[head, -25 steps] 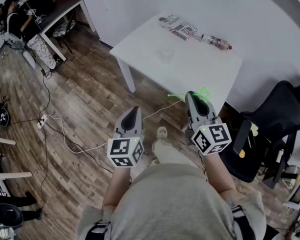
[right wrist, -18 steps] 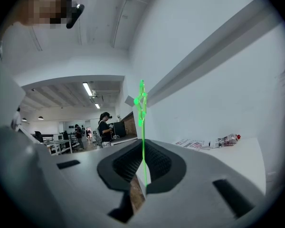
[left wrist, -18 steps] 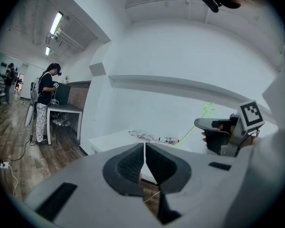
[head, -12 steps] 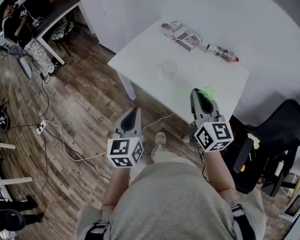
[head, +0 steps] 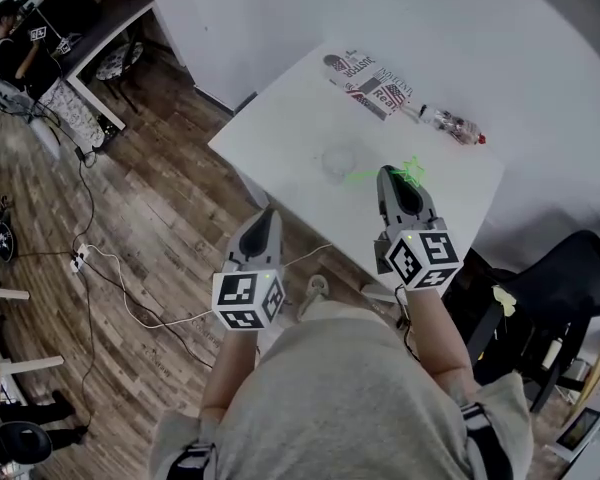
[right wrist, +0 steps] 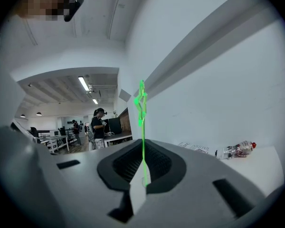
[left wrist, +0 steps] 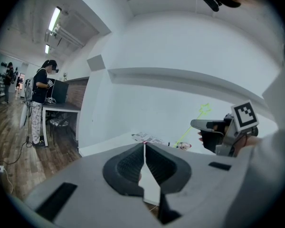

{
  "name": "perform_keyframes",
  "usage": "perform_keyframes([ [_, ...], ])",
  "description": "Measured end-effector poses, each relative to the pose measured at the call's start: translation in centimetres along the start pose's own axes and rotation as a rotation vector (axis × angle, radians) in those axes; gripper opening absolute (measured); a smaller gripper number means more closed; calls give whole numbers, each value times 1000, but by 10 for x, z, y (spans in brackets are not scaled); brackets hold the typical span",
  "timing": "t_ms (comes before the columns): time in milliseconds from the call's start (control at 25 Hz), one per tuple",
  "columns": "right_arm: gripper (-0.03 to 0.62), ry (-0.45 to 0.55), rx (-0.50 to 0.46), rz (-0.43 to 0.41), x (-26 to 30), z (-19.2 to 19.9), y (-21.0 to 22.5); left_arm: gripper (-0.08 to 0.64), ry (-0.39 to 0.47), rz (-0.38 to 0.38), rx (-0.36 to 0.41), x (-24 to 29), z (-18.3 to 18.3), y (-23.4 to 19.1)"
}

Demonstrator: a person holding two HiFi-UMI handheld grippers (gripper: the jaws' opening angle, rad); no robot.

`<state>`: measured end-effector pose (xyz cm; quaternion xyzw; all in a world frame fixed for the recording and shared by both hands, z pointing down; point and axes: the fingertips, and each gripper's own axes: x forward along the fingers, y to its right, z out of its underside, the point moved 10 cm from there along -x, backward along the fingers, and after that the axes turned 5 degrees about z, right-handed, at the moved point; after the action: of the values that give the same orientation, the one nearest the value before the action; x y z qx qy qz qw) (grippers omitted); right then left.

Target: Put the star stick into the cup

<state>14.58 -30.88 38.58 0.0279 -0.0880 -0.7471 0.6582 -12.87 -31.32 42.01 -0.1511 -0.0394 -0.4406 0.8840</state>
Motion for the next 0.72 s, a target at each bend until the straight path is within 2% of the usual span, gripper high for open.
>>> perform_keyframes([
  [400,12,-82,41,-16,60,22,25,12,-37,-11,-15,49,-2,-15],
  [720,12,-149,39,-33,91,48,33,14,-50,-23,-23,73,1,-23],
])
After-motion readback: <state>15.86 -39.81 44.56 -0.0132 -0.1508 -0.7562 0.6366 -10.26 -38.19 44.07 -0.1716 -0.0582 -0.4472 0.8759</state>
